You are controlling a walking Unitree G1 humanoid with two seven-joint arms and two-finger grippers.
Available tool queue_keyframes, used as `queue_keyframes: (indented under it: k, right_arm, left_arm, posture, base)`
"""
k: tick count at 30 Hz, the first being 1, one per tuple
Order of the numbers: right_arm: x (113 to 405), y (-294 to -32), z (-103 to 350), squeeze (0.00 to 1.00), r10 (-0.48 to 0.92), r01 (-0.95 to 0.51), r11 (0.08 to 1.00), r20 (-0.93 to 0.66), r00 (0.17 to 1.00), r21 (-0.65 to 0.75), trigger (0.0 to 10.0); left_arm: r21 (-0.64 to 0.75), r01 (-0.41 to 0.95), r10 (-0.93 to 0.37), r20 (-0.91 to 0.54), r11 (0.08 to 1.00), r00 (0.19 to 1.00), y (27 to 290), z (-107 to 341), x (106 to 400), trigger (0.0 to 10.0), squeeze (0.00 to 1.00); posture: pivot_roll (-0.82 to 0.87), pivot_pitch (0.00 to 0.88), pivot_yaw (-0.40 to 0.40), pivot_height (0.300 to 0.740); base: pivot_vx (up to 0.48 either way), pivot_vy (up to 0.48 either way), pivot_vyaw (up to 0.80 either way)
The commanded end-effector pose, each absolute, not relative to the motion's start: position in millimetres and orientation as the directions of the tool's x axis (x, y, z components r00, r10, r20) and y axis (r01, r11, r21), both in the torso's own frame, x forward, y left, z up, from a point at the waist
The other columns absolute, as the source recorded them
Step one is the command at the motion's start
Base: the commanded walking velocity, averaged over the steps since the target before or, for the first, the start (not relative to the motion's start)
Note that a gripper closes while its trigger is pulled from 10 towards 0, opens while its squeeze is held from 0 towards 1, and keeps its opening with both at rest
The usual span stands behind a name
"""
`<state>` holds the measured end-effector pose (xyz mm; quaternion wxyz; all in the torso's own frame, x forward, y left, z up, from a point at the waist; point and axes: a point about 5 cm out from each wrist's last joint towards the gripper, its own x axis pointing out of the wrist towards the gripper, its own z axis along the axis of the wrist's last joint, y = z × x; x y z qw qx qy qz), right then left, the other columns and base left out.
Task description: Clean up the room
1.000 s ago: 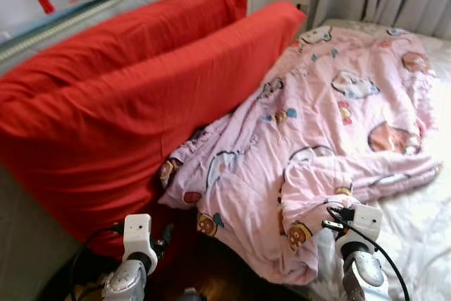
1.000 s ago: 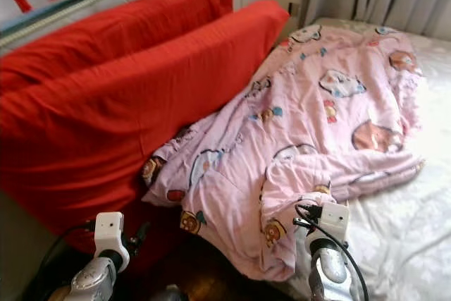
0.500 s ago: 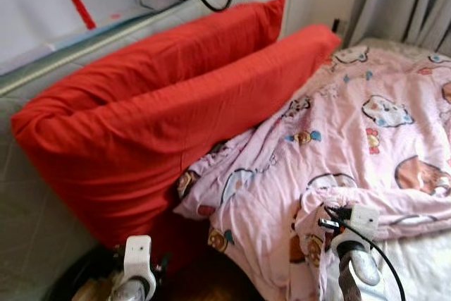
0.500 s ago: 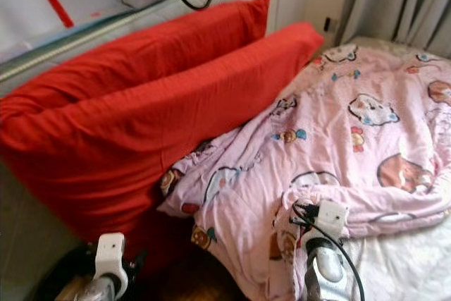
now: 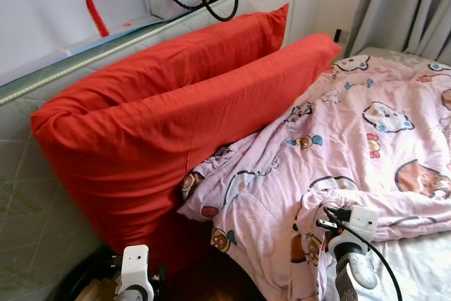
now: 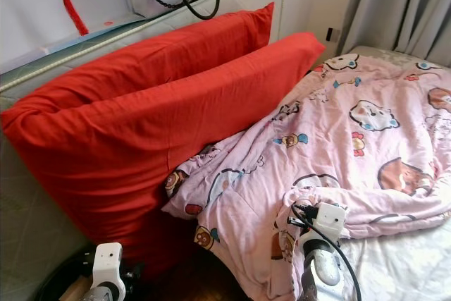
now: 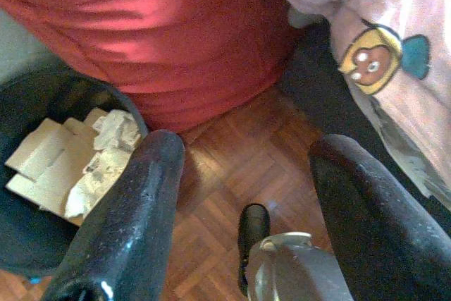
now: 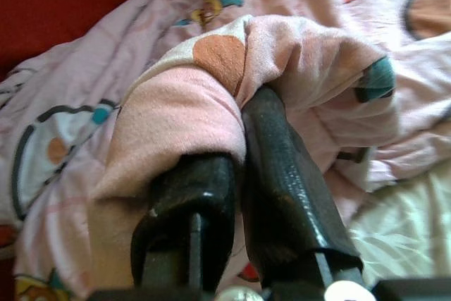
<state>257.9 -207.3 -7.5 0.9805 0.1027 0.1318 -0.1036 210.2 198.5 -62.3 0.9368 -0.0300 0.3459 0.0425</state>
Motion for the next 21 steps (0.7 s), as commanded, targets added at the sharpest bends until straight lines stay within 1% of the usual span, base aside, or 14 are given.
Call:
queue_keyframes:
  k: [1,11,21]
  right_arm:
    - [261.9,-210.5,-1.0,0.00,-0.196,0.242,0.954,-0.245,0.949,0.175,10.0]
    - [261.8,-213.5,0.4,0.00,-0.212,0.255,0.953,-0.236,0.948,0.167,10.0]
    - [259.7,-212.2,-1.5,0.00,-0.213,0.257,0.952,-0.240,0.947,0.168,10.0]
  left_arm:
    - [-0.018,-0.100,0.063,-0.669,0.995,0.741,200.1,-65.2,205.8,10.0,0.00]
    - [-0.008,-0.091,0.062,-0.676,0.996,0.734,203.1,-65.2,205.7,10.0,0.00]
    - [-0.006,-0.101,0.069,-0.695,0.995,0.716,205.8,-68.0,200.8,10.0,0.00]
  posture:
    - [0.05,0.047,0.058,0.740]
    - [0.05,0.064,0.070,0.740]
    - [0.06,0.061,0.070,0.740]
  base:
    - [0.000,0.000,0.00]
    - [0.000,0.000,0.00]
    - [-0.268,0.000,0.00]
